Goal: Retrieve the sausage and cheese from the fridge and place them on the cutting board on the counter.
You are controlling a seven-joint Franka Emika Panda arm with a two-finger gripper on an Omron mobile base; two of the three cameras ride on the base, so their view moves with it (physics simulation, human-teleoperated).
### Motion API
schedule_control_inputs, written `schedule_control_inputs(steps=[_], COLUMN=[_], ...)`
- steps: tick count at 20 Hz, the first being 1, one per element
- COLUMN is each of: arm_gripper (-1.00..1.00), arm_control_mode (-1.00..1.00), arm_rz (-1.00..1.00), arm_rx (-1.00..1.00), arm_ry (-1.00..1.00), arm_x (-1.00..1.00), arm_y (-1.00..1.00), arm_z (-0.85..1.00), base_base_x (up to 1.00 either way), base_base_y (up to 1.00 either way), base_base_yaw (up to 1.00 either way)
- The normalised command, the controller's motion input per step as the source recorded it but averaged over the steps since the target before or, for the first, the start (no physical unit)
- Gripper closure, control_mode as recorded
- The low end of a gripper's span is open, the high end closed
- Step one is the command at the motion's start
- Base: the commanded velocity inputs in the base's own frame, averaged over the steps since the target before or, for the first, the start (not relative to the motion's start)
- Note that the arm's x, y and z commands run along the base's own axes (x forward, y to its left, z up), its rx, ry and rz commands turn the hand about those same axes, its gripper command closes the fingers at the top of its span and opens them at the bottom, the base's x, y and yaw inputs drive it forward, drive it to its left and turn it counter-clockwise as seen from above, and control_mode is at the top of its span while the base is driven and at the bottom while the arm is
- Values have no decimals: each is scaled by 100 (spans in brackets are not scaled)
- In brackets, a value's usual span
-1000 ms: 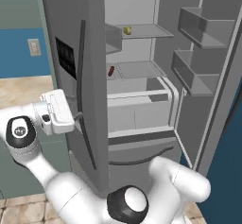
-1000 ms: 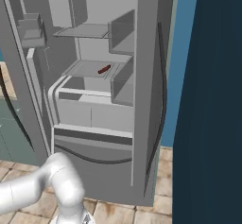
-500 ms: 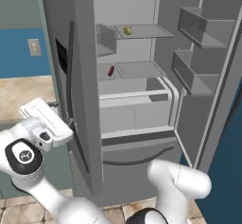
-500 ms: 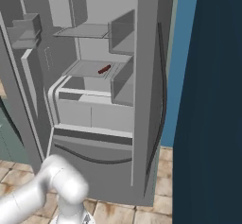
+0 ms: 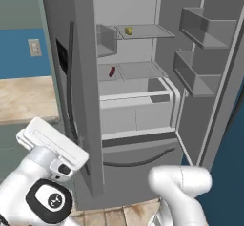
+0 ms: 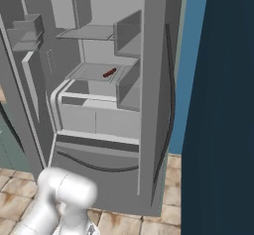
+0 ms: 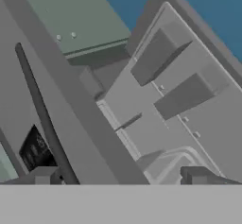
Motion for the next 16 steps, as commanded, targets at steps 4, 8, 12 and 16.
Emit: schedule_control_inputs(steps=[4, 8, 12, 16], arm_gripper=[-100, -100, -100, -100], arm_control_mode=[-100, -100, -100, -100], arm_rz=[20, 23, 38, 30], arm_rx=[34, 44, 34, 53], arm_ry=[-5, 0, 2, 0], arm_x=[-26, -17, -46, 3], arm_y=[-89, -94, -71, -51], arm_z=[9, 10, 21, 44], base_base_x=[0, 0, 0, 0], base_base_y=[0, 0, 0, 0], base_base_yaw=[0, 0, 0, 0])
